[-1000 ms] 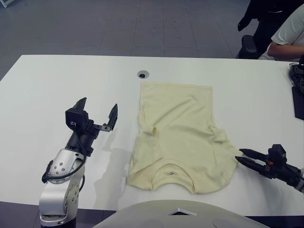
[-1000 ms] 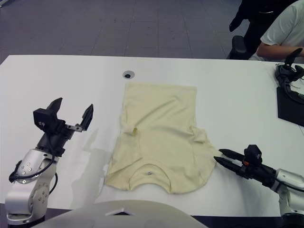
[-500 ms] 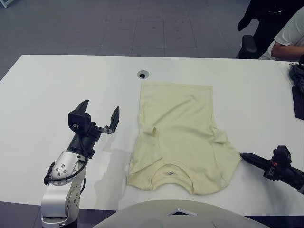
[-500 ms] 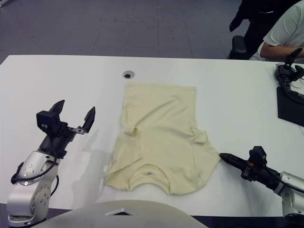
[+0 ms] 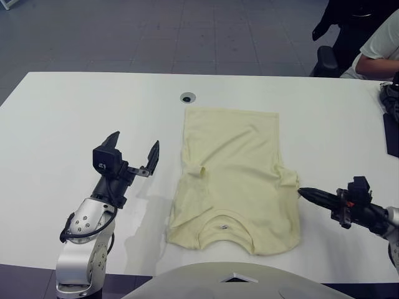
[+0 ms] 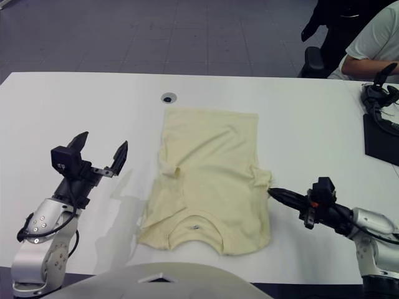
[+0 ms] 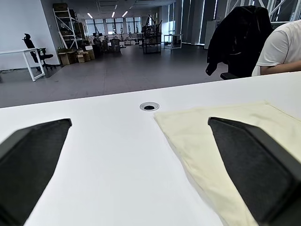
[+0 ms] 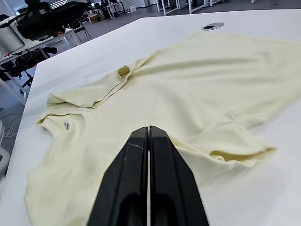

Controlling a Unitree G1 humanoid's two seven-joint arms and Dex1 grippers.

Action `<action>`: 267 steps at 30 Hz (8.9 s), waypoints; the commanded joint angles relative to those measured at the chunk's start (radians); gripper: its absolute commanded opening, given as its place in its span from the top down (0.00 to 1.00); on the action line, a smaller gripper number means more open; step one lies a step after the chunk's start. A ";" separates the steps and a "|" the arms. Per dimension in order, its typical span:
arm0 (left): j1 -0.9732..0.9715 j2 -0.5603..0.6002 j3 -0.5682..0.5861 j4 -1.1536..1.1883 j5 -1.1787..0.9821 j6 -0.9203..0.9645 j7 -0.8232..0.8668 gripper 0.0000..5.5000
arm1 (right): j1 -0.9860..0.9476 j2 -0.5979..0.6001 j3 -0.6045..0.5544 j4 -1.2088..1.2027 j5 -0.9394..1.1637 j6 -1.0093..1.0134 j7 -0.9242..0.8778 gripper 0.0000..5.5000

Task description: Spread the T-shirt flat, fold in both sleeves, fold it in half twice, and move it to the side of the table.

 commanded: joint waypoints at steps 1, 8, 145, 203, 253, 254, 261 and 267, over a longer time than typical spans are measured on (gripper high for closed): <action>0.008 -0.005 -0.018 0.019 0.021 -0.012 -0.006 0.02 | -0.020 0.029 0.063 -0.055 -0.029 -0.018 -0.019 0.99; 0.024 -0.015 -0.033 0.027 0.029 -0.026 -0.007 0.02 | -0.058 0.069 0.174 -0.099 -0.083 -0.063 -0.044 0.99; 0.322 0.751 0.307 -0.064 -0.126 -0.274 -0.874 1.00 | 0.098 -0.305 0.016 -0.404 0.204 -0.100 -0.081 1.00; -0.463 0.164 -0.038 0.380 0.193 0.014 -0.200 0.02 | -0.730 -0.133 0.589 0.614 -1.086 -0.617 -0.748 0.09; 0.176 0.628 -0.068 0.255 0.868 -0.826 -0.208 0.02 | -0.101 -0.142 0.382 -0.163 -0.576 -0.977 -0.528 0.03; 0.203 0.639 -0.066 0.245 0.890 -0.850 -0.212 0.02 | -0.075 -0.168 0.363 -0.172 -0.579 -0.990 -0.520 0.03; 0.270 0.667 -0.099 0.262 0.971 -0.913 -0.248 0.02 | -0.020 -0.240 0.379 -0.189 -0.608 -1.029 -0.484 0.03; 0.181 0.617 -0.221 0.276 0.992 -0.917 -0.274 0.14 | 0.013 -0.234 0.442 -0.177 -0.660 -1.020 -0.471 0.02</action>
